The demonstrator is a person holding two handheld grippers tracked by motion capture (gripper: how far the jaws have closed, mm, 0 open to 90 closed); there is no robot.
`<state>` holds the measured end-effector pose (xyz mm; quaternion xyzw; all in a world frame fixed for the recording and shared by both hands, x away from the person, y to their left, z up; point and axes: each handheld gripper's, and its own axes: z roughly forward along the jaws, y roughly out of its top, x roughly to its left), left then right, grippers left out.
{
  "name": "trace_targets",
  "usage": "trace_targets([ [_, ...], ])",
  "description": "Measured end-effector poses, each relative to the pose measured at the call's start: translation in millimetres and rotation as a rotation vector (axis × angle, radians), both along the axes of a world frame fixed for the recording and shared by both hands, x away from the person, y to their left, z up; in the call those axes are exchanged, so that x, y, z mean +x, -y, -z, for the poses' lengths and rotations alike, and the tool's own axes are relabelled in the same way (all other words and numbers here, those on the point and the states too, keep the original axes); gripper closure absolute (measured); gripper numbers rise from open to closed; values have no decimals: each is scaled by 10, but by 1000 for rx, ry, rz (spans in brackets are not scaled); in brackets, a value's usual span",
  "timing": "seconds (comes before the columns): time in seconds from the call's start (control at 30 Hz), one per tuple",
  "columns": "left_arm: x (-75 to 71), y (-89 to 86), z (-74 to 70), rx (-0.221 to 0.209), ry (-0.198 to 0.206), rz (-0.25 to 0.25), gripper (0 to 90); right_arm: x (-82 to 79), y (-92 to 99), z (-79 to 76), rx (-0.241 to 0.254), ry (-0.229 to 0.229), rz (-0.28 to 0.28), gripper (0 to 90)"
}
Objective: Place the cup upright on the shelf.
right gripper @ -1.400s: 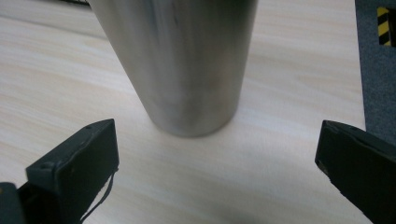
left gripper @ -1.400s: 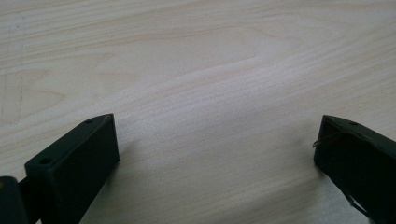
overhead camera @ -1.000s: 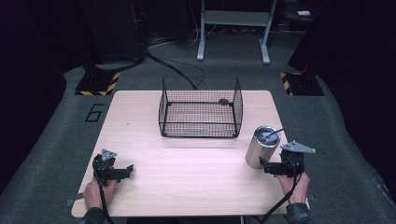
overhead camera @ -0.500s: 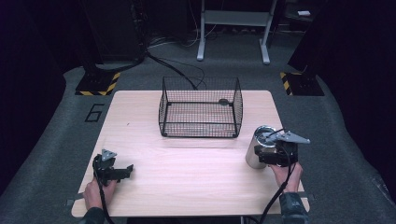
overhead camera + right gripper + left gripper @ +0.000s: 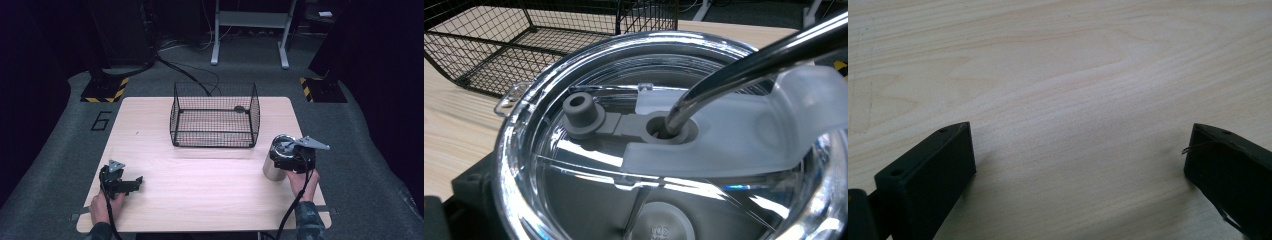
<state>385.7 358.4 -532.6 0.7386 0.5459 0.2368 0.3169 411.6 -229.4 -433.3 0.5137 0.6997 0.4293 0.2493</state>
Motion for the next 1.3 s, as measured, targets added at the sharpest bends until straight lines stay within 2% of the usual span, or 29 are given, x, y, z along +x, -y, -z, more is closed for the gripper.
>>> trace_targets([
  [0.17, 0, 0, 0, 0, 0, 0, 0, 2, -27, 6, -7, 15, 13, 14],
  [0.5, 0, 0, 0, 0, 0, 0, 0, -27, -57, 6, -50, 55, 22, 33],
  [0.7, 0, 0, 0, 0, 0, 0, 0, -36, -37, 5, -36, 58, 27, 35],
  [1.3, 0, 0, 0, 0, 0, 0, 0, -77, -56, -283, -61, 81, -3, 36],
])
